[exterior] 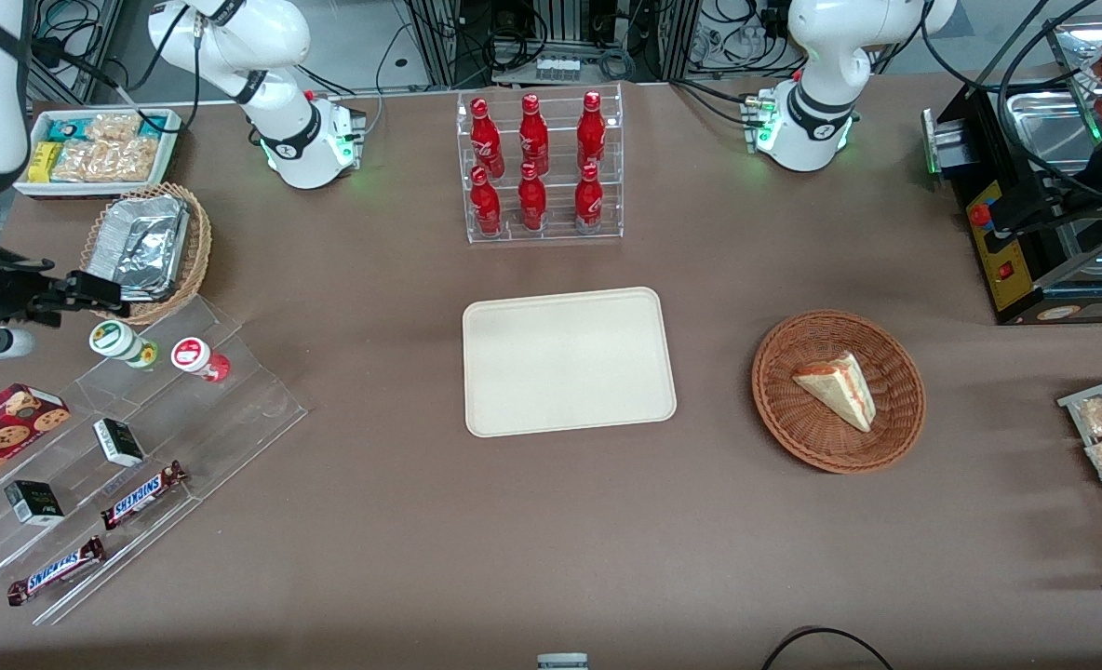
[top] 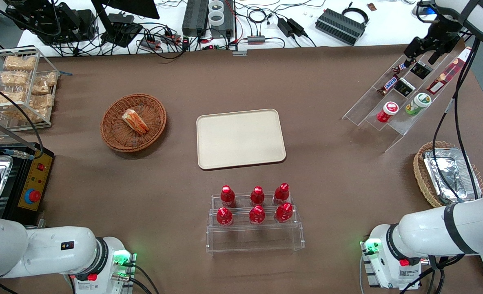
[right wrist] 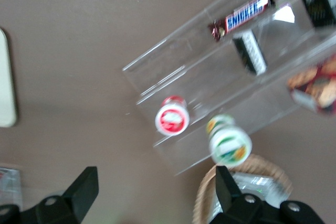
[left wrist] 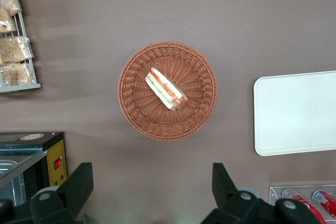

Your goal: Place green gum on tray

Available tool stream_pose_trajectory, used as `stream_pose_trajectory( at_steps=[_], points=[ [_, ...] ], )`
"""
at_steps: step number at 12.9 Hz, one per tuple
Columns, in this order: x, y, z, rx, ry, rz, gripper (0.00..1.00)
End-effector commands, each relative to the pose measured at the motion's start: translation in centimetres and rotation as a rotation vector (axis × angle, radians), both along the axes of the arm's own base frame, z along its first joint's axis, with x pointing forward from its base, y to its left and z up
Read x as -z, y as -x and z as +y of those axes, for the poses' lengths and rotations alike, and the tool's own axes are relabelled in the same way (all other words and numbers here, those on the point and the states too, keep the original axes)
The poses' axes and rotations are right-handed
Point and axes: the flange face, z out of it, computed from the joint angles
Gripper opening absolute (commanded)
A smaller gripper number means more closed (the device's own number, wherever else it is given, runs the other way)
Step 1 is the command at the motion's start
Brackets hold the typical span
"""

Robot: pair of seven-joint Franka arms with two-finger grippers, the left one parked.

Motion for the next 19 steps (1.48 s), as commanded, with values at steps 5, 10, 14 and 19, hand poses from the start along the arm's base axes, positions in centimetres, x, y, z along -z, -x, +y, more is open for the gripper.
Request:
stream_pose_trajectory(
  at_steps=[5, 10, 14, 19],
  points=[
    [7.2, 4.1, -7.2, -0.406, -0.010, -0.163, 0.99],
    [10.3, 6.7, -7.0, -0.430, -0.013, -0.183, 0.99],
    [11.9, 7.2, -7.1, -0.435, 0.002, -0.203, 0.99],
    [13.2, 7.4, -7.4, -0.441, 0.017, -0.217, 0.99]
  ],
)
